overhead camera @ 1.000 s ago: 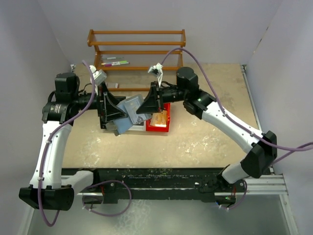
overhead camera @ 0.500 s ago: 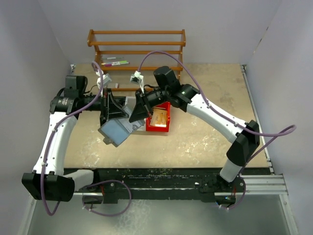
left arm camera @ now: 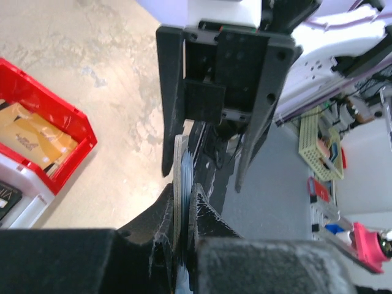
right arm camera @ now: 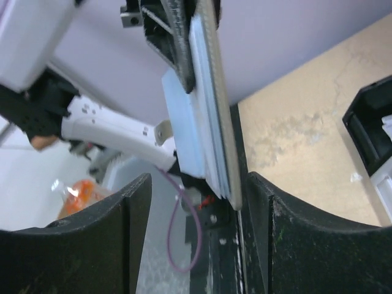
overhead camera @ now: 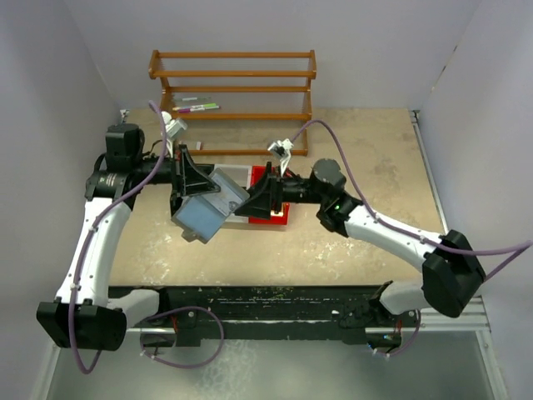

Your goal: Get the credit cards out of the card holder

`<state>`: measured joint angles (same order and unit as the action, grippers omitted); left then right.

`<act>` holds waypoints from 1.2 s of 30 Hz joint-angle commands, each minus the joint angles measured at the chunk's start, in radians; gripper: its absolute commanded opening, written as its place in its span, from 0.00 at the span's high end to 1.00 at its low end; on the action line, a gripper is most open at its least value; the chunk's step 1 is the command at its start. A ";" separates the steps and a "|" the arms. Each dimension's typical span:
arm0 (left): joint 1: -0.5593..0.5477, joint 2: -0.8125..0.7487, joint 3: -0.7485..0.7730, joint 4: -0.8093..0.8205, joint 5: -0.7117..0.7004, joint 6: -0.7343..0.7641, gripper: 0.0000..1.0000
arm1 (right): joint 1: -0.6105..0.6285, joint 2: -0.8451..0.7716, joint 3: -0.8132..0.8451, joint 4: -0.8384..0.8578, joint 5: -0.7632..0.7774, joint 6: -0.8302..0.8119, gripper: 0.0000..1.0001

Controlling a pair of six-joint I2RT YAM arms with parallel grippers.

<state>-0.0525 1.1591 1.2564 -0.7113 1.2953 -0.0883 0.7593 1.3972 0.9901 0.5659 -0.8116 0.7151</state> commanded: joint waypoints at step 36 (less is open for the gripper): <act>-0.083 0.051 0.075 -0.404 -0.095 0.621 0.76 | 0.029 0.361 0.888 -1.268 -0.066 -0.656 1.00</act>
<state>-0.0826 1.2201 1.3537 -1.1187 1.1847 0.4831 0.7689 1.7454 1.7840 -0.5865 -0.8997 0.1192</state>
